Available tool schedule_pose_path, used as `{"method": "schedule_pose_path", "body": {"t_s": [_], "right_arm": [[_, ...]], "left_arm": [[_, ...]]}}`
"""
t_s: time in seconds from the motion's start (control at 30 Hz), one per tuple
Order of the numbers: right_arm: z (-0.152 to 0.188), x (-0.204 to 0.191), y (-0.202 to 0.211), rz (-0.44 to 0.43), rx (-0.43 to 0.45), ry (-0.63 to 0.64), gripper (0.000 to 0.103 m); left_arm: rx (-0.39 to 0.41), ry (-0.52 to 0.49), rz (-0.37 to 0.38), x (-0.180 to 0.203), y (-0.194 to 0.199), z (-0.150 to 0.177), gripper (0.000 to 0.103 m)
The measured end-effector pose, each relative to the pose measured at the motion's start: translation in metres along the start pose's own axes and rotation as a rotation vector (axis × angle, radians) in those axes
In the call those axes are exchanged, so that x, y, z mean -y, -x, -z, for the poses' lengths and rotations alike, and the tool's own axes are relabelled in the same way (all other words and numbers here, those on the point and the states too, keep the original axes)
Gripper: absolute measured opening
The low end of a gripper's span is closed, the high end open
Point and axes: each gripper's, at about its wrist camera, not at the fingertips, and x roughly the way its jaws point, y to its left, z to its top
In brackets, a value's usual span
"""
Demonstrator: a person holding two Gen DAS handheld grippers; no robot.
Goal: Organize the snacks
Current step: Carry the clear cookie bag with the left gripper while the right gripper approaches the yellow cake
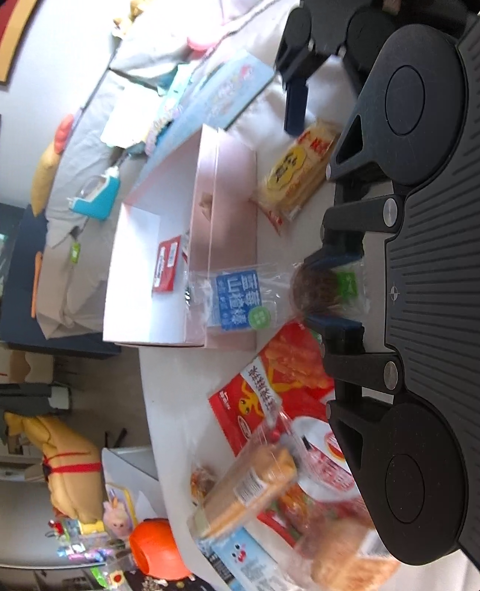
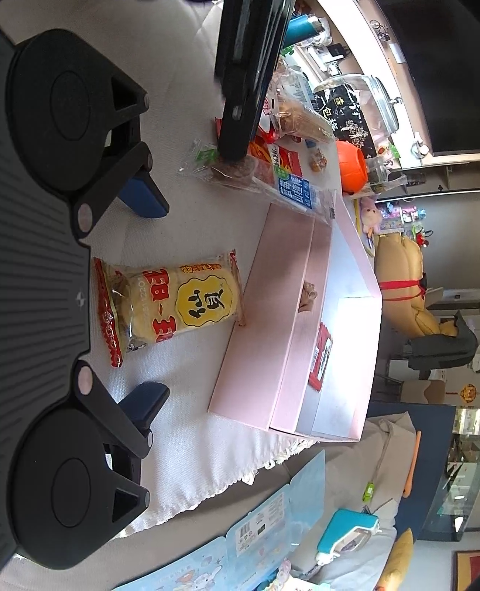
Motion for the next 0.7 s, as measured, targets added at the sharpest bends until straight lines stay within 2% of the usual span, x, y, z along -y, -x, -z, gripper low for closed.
{"method": "schedule_pose_path", "body": {"t_s": [0.03,0.2,0.27,0.33,0.43,0.53,0.6,0.7], "right_arm": [[0.0,0.0,0.0,0.0,0.0,-0.001,0.096],[0.0,0.0,0.0,0.0,-0.002,0.002,0.097],[0.0,0.0,0.0,0.0,-0.003,0.005,0.097],[0.0,-0.001,0.0,0.0,-0.003,0.005,0.097],[-0.001,-0.002,-0.001,0.0,-0.009,0.012,0.099],[-0.001,-0.003,-0.002,0.002,-0.014,0.022,0.1],[-0.001,-0.004,-0.002,0.0,-0.018,0.026,0.103],[-0.002,-0.005,-0.004,-0.002,-0.025,0.033,0.103]], "left_arm": [[-0.008,-0.002,0.003,0.002,-0.005,-0.001,0.049],[-0.007,-0.063,-0.054,0.011,-0.019,-0.002,0.048],[-0.004,-0.046,-0.031,0.007,-0.014,-0.002,0.045],[-0.017,-0.047,0.0,0.005,-0.004,0.002,0.041],[-0.054,-0.084,0.029,0.008,0.024,0.017,0.041],[-0.092,-0.144,-0.018,0.011,0.05,0.038,0.041],[-0.113,-0.138,-0.057,0.008,0.056,0.048,0.041],[-0.122,-0.072,-0.046,-0.004,0.05,0.057,0.041]]}}
